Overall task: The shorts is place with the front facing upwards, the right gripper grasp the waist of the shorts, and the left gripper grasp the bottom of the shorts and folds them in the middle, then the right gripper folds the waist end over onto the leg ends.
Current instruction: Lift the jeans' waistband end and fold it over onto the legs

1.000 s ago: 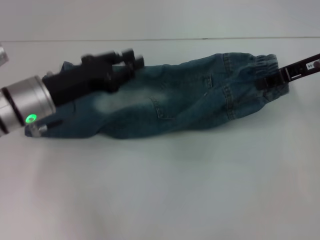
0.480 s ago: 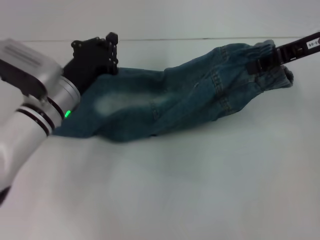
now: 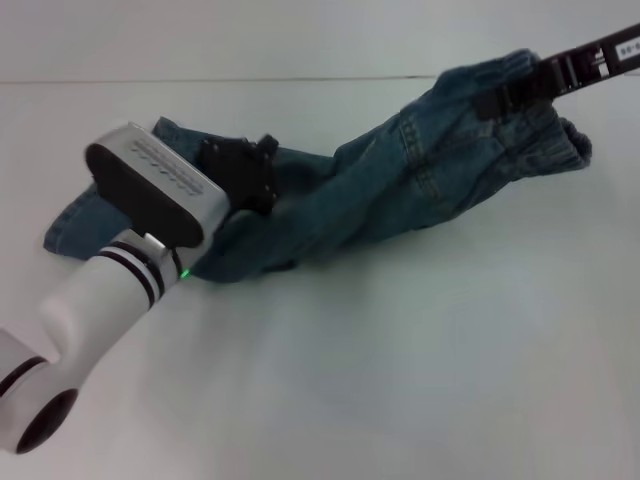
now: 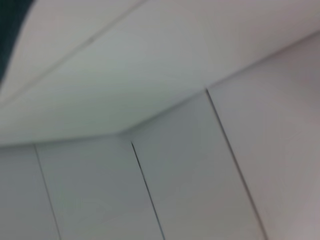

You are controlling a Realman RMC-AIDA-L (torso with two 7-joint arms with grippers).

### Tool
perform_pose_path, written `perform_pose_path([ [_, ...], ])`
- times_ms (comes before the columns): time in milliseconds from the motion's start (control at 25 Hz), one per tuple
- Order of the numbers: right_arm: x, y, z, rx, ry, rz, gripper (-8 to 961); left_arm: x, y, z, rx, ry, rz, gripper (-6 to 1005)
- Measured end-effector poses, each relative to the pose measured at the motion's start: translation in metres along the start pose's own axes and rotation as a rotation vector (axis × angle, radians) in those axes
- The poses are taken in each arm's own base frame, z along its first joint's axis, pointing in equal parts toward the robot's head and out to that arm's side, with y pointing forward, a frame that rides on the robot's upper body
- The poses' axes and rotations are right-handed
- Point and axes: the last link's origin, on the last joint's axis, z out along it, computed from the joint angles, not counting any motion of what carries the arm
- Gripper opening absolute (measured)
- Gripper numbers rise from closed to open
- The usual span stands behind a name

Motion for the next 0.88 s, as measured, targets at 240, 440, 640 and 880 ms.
perform_pose_path([
  [240,-0.007,0.007,-0.008,-0.026,-0.03,-0.02,129,-0.003,0.019,-0.001,-0.075,-0.02,0.038,10],
  [440,-0.011,0.015,-0.011,-0.077,-0.046,-0.023,142,0.001,0.043,-0.007,-0.172,0.012,0.047,10],
  [640,-0.018,0.02,-0.01,-0.085,-0.052,-0.034,154,0.009,0.063,-0.008,-0.228,0.039,0.006,10],
  [880,-0.024,0.024,-0.006,-0.085,-0.052,-0.051,169,0.023,0.093,-0.011,-0.295,0.083,-0.06,9],
])
